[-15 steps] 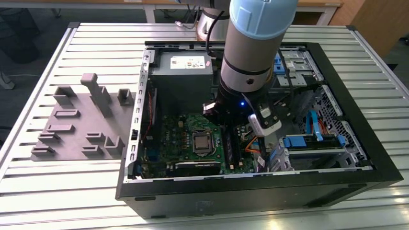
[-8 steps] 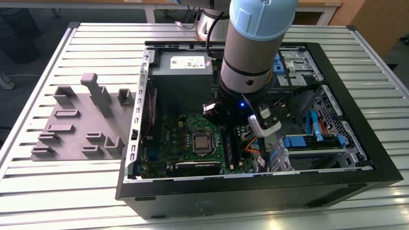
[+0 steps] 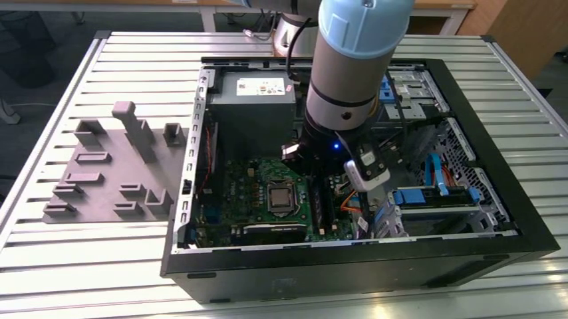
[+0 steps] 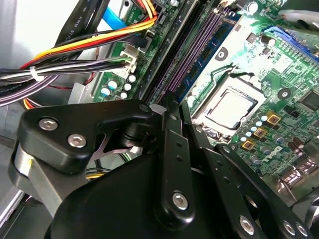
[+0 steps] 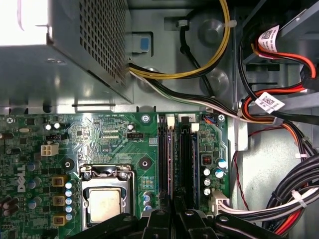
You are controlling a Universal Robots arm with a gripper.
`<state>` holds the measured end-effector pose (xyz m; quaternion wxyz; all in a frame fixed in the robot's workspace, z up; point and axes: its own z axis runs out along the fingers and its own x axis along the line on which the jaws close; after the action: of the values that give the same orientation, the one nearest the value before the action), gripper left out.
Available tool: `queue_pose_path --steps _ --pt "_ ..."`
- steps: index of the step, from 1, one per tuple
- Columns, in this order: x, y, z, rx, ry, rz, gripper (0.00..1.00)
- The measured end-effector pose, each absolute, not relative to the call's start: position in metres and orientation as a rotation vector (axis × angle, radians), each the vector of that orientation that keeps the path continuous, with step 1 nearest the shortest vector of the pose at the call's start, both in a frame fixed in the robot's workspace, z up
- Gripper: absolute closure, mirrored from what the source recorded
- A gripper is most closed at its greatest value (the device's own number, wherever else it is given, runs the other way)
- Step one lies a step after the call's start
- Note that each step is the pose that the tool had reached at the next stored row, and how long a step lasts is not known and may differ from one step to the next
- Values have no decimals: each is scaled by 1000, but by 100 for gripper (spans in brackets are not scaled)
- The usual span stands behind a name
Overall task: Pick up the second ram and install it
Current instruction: 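Insert the second ram into the second slot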
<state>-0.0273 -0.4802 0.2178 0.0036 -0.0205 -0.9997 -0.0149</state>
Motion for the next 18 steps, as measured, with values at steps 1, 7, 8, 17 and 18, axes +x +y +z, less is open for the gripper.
queue_pose_path --steps 1,7,8,17,18 --pt "-27 -480 218 -65 -3133 -47 86" --pt "-27 -480 216 -68 -3133 -47 86" --pt "-27 -480 216 -69 -3133 -47 86" --pt "-27 -480 212 -72 -3134 -47 86" --pt "-27 -480 212 -72 -3133 -47 86"
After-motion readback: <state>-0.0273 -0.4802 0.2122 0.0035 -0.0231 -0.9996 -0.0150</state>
